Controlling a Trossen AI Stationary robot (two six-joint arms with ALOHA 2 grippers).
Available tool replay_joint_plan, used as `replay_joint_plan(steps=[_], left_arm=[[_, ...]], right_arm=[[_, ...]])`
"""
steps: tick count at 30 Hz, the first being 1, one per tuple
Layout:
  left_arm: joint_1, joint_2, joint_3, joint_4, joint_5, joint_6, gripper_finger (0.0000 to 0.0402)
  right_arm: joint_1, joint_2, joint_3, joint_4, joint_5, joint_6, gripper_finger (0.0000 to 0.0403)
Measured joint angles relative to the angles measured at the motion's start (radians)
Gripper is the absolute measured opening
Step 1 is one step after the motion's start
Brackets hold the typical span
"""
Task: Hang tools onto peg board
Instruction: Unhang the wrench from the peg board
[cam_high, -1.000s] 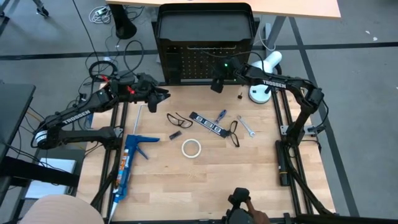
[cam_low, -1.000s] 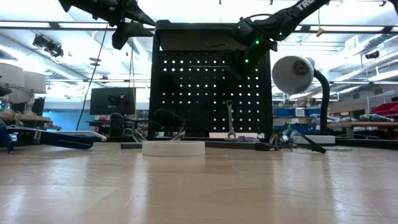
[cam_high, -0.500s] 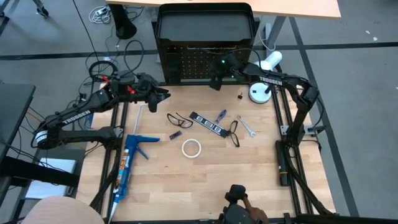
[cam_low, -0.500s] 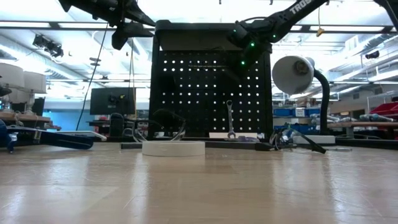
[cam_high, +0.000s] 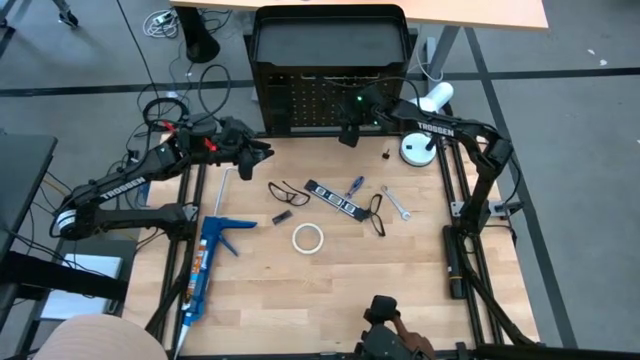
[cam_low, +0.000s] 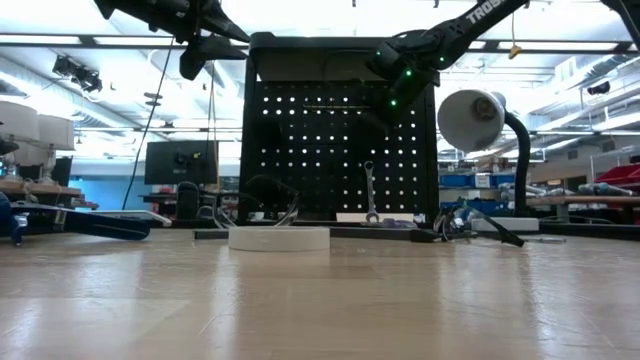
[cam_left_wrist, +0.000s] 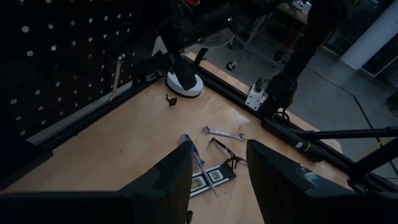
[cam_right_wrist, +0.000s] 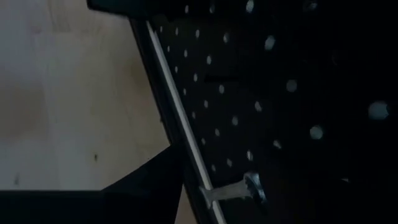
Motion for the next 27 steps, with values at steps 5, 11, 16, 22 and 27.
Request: replay_joint_plan(steps=[5, 11, 16, 22, 27], left_arm=[[0.0, 0.0, 0.0, 0.0, 0.0, 0.001, 0.0156], [0.0, 0.0, 0.0, 0.0, 0.0, 0.001, 0.0156], [0.0, 0.0, 0.0, 0.0, 0.001, 0.001, 0.0156], [0.0, 0.0, 0.0, 0.005, 0.002, 0.001, 0.0156], [0.0, 0.0, 0.0, 0.006, 0.009, -0.002, 0.0156]], right_arm=[[0.002, 0.004, 0.0, -0.043, 0.04, -0.048, 0.0203], [0.048, 0.014, 0.0, -0.012, 0.131, -0.156, 0.0203], [0.054, 0.014, 0.0, -0.016, 0.161, -0.153, 0.0203], [0.062, 0.052, -0.002, -0.01, 0.22, -0.211, 0.0203], [0.072, 0.072, -0.001, 0.014, 0.321, -0.261, 0.0203]])
